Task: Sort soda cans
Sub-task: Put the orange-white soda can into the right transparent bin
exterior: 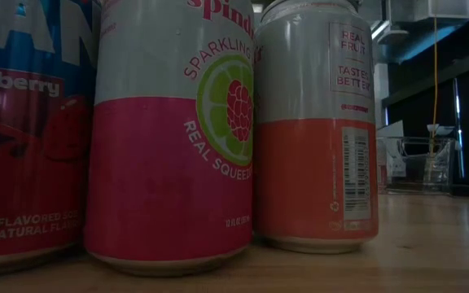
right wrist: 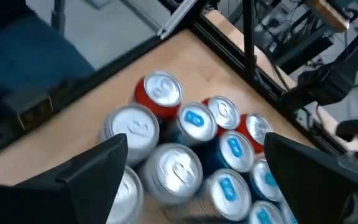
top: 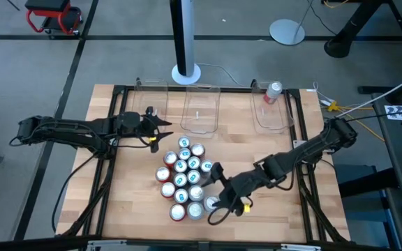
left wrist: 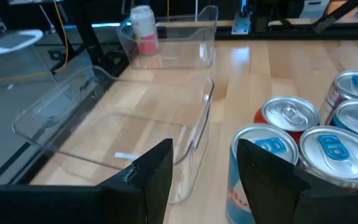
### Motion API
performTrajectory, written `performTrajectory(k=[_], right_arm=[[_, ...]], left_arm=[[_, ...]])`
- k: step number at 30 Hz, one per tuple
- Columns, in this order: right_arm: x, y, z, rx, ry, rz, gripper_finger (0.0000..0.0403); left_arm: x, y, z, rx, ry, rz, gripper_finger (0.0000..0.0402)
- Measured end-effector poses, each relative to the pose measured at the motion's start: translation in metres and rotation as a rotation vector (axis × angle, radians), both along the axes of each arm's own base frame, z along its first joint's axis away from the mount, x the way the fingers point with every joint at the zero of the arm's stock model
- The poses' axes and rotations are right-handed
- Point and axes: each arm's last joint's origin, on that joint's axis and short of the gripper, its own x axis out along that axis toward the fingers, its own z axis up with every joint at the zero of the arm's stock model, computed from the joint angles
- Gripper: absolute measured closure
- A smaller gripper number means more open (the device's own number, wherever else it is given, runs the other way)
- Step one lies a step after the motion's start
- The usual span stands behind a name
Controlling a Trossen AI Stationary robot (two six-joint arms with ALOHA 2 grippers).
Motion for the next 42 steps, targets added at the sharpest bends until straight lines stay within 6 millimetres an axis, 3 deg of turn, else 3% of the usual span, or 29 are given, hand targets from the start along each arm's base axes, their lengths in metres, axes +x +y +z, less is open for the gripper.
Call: performTrajectory(k=[5, 11, 23, 30, 42], right_arm=[[0.011, 0.014, -0.018, 0.132, 0.045, -0.039, 0.0026], [0.014, 0.017, -0.042, 0.191, 0.199, -0.129, 0.0026], [0.009, 0.018, -0.058, 0.194, 0.312, -0.268, 0.0027], [0.017, 0.025, -0.079, 0.238, 0.385, -0.253, 0.0027], [0.022, 0.028, -0.098, 0.234, 0.437, -0.268, 0.0027]], left_arm=[[-0.002, 0.000, -0.005, -0.014, 0.052, 0.003, 0.0233], [-0.003, -0.001, -0.008, -0.024, 0.081, 0.001, 0.0233], [-0.005, -0.001, -0.010, -0.026, 0.115, -0.001, 0.0233], [-0.005, -0.001, -0.010, -0.029, 0.113, 0.001, 0.0233], [-0.005, -0.001, -0.011, -0.052, 0.117, 0.011, 0.0233]])
